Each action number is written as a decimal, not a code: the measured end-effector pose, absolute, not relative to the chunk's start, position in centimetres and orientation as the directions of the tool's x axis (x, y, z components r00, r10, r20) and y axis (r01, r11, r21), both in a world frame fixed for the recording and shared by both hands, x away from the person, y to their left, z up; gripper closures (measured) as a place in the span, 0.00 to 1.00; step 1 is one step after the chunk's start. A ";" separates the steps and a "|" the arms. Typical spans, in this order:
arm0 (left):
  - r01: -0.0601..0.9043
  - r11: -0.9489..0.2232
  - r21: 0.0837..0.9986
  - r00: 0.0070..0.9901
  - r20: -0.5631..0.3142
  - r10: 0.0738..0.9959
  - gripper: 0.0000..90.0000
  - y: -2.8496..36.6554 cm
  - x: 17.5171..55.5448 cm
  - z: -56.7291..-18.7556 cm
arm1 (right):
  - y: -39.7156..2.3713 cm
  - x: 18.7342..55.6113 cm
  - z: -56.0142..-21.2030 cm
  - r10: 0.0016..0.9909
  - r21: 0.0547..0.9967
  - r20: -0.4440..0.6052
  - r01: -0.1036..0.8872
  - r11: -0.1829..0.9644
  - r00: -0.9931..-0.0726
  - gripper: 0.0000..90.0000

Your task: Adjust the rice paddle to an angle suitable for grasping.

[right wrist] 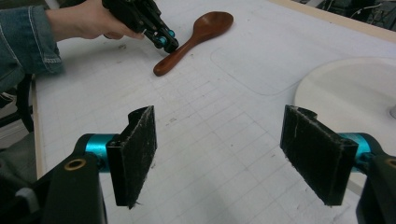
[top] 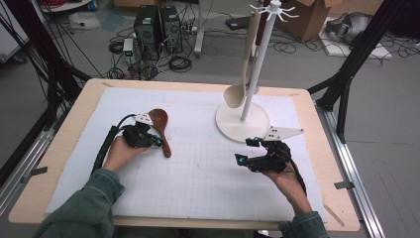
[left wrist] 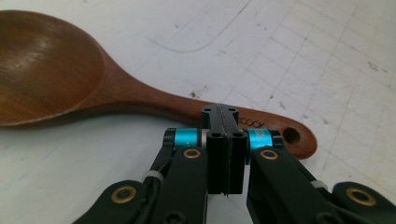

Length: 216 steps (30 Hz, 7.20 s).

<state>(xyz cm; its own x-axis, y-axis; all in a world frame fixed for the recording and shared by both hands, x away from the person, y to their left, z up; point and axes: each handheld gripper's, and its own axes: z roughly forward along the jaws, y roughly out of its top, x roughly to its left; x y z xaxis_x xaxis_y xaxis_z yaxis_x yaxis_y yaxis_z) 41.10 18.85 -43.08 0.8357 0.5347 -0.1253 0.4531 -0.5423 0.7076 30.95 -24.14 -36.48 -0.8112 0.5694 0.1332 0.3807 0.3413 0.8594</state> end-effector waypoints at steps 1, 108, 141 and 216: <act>0.451 -0.543 0.709 0.838 -0.127 0.530 1.00 18.8 41.1 -43.1 | -24.1 31.0 -36.5 0.568 0.861 0.131 0.377 0.341 -0.813 0.29; 0.442 -0.570 0.693 0.854 -0.131 0.503 1.00 16.3 41.1 -42.2 | -23.7 30.9 -37.1 0.557 0.855 0.135 0.381 0.353 -0.819 0.29; 0.419 -0.639 0.645 0.871 -0.089 0.482 1.00 13.3 43.5 -43.0 | -23.5 31.2 -37.4 0.543 0.849 0.150 0.389 0.357 -0.826 0.29; 0.468 -0.629 0.621 0.864 -0.174 0.472 1.00 21.5 39.2 -43.0 | -21.5 31.5 -38.0 0.514 0.835 0.149 0.386 0.391 -0.845 0.29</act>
<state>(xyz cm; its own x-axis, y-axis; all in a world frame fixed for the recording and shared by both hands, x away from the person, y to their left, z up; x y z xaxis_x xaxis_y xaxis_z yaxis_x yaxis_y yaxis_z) 39.18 21.46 -43.00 0.8645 0.4717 -0.1739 0.4681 -0.6291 0.6206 31.46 -21.54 -37.96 -0.8446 0.5142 0.1490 0.3857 0.3915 0.8354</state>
